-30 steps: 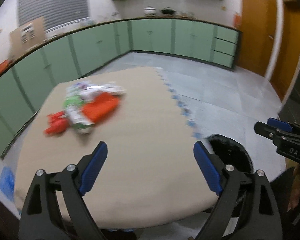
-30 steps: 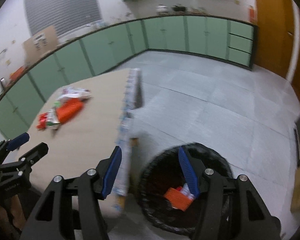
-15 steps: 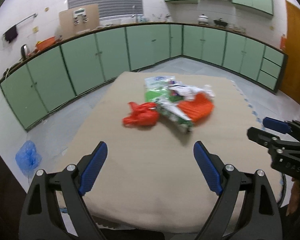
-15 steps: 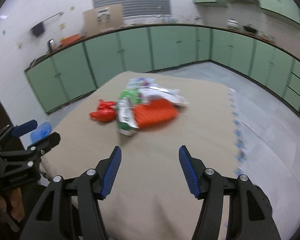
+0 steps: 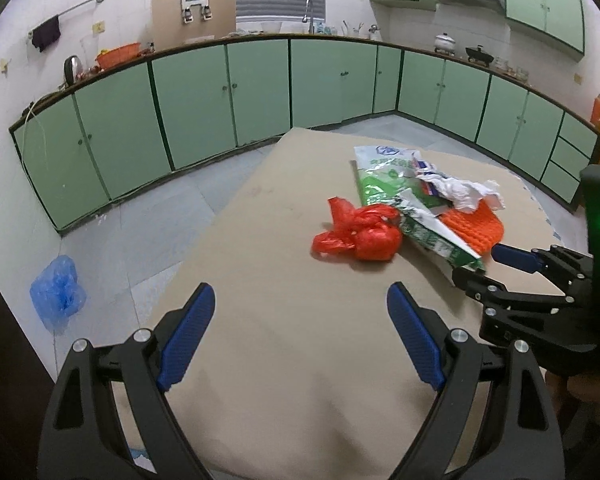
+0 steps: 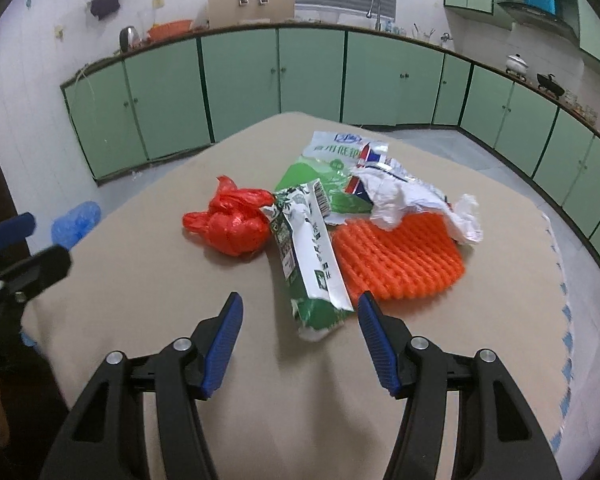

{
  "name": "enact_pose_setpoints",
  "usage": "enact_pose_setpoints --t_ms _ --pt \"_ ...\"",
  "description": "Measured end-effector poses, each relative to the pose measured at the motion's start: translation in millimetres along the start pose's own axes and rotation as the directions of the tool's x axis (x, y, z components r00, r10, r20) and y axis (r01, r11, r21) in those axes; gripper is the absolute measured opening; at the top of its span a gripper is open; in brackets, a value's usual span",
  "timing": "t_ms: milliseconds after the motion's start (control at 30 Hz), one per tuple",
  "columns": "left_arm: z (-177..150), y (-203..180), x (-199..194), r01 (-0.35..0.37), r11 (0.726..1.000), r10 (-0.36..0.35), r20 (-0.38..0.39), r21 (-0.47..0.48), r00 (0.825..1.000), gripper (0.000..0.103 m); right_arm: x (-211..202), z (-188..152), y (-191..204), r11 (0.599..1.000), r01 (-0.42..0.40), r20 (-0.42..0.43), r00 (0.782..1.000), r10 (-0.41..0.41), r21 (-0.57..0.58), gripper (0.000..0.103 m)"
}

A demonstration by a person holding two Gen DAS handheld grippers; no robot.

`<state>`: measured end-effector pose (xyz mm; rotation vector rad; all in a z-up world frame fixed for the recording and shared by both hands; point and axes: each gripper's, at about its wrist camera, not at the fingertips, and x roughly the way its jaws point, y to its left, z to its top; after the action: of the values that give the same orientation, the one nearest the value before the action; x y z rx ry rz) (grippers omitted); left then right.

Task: Collect trash
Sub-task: 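Grasp the green milk carton with the right tool, then grasp the red plastic bag with the left tool while the right tool holds the carton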

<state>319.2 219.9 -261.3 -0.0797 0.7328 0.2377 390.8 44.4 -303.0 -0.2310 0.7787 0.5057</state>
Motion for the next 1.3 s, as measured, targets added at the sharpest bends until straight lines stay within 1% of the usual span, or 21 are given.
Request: enact_pose_setpoints --t_ms 133,167,200,233,267,467,633,767,867,967,1067,1300 --pt "-2 4 12 0.001 1.0 -0.001 -0.019 -0.003 1.0 0.085 17 1 1 1.0 0.021 -0.019 1.0 -0.021 -0.017 0.059" --pt "-3 4 13 0.0 1.0 0.0 -0.02 -0.003 1.0 0.085 20 0 0 1.0 0.021 -0.025 0.999 -0.021 -0.016 0.056" --pt "-3 4 14 0.004 1.0 -0.004 -0.022 -0.005 1.0 0.085 23 -1 -1 1.0 0.023 -0.034 0.999 -0.024 -0.019 0.05" --pt "-2 4 15 0.006 1.0 -0.006 -0.023 -0.008 1.0 0.085 26 -3 -1 0.999 0.031 -0.043 0.999 -0.032 -0.026 0.03" --pt "-2 4 16 0.008 1.0 -0.008 -0.026 -0.011 1.0 0.085 27 -4 -2 0.999 0.026 -0.049 0.998 -0.028 -0.027 0.021" --pt "-2 -3 18 0.019 1.0 -0.019 -0.033 -0.011 0.999 0.085 10 -11 -15 1.0 -0.01 -0.04 0.999 0.01 0.014 0.02" --pt "1 -13 14 0.032 0.999 -0.033 -0.025 -0.006 0.999 0.085 -16 -13 -24 0.999 -0.026 -0.005 1.0 0.026 0.033 0.019" --pt "5 -25 12 0.041 0.999 -0.04 -0.018 0.014 0.999 0.085 -31 -8 -33 0.997 -0.048 0.021 0.999 0.047 0.061 0.018" --pt "6 -34 13 0.045 0.999 -0.044 -0.018 0.029 0.999 0.085 -36 -5 -36 0.997 -0.049 0.033 0.998 0.047 0.067 0.018" --pt "9 -39 15 0.045 0.998 -0.045 -0.017 0.032 0.999 0.085 -38 -6 -42 0.994 -0.07 0.034 0.997 0.067 0.084 0.018" --pt "11 -43 16 0.045 0.998 -0.045 -0.016 0.038 0.999 0.085 -47 -6 -47 0.991 -0.086 0.056 0.995 0.081 0.098 0.018" --pt "13 -54 24 0.052 0.998 -0.051 -0.019 0.048 0.999 0.085 -75 -10 -56 0.991 -0.083 0.105 0.992 0.071 0.109 0.018"
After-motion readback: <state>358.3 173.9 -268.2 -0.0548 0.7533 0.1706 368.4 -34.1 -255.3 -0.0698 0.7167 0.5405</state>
